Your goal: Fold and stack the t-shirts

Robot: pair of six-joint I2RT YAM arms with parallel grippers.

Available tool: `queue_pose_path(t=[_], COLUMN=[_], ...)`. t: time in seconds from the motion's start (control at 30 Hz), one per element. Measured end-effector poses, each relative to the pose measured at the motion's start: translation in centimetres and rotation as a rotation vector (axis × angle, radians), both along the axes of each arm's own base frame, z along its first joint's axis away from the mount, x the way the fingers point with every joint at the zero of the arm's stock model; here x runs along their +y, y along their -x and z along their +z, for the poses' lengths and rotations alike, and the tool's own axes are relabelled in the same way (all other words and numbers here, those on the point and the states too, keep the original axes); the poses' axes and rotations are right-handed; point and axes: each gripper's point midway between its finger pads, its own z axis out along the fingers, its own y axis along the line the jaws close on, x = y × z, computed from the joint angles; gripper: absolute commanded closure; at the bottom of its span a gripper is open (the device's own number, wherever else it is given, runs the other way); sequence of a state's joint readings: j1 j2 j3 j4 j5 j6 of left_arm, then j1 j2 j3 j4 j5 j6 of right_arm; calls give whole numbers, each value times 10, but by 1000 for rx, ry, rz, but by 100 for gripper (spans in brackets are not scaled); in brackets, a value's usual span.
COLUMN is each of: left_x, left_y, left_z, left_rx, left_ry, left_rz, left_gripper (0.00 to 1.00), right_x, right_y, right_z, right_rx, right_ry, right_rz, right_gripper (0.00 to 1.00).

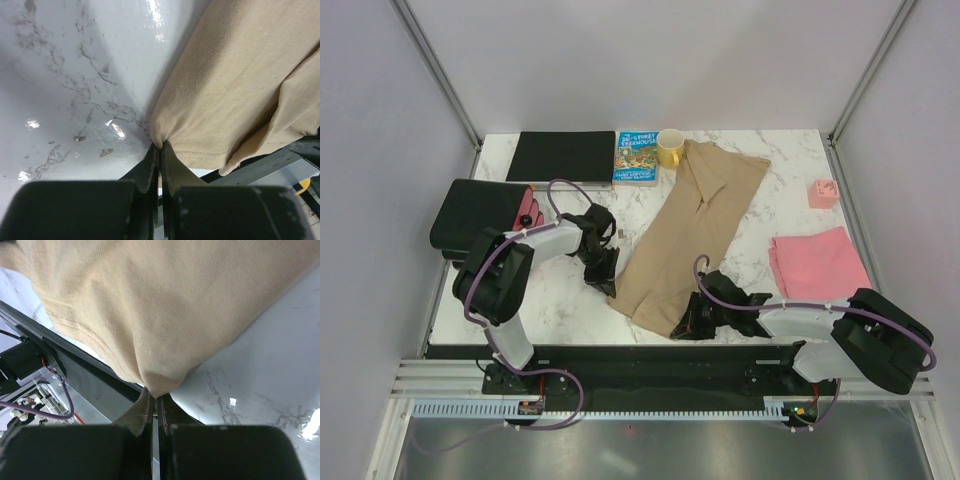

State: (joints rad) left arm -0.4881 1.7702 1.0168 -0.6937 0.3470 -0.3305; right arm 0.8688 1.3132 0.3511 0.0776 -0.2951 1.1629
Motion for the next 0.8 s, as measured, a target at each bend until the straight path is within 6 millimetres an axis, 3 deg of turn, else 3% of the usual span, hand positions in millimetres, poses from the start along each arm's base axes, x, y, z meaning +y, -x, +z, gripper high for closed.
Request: queue_pose_path(t=[0.1, 0.2, 0.5, 0.67, 0.8], left_x=[-1, -3, -5, -5, -6], left_y=[1, 3, 5, 6, 6], left_z=[0, 0, 0, 0, 0], left_rx=[-3, 1, 10, 13, 14], left_ry=[13, 24, 40, 46, 47], left_rz=[-2, -3, -6, -6, -7], left_gripper=[98, 98, 98, 98, 98], right_x=[-1, 3, -10, -27, -26], right_y=[2, -1, -1, 9, 9], right_z=[1, 9, 31, 11, 11], right_rx=[7, -3, -49, -11, -7], right_ry=[4, -8, -7, 8, -46], right_rz=[3, 6, -39, -103, -141], right_gripper=[56, 48, 46, 46, 46])
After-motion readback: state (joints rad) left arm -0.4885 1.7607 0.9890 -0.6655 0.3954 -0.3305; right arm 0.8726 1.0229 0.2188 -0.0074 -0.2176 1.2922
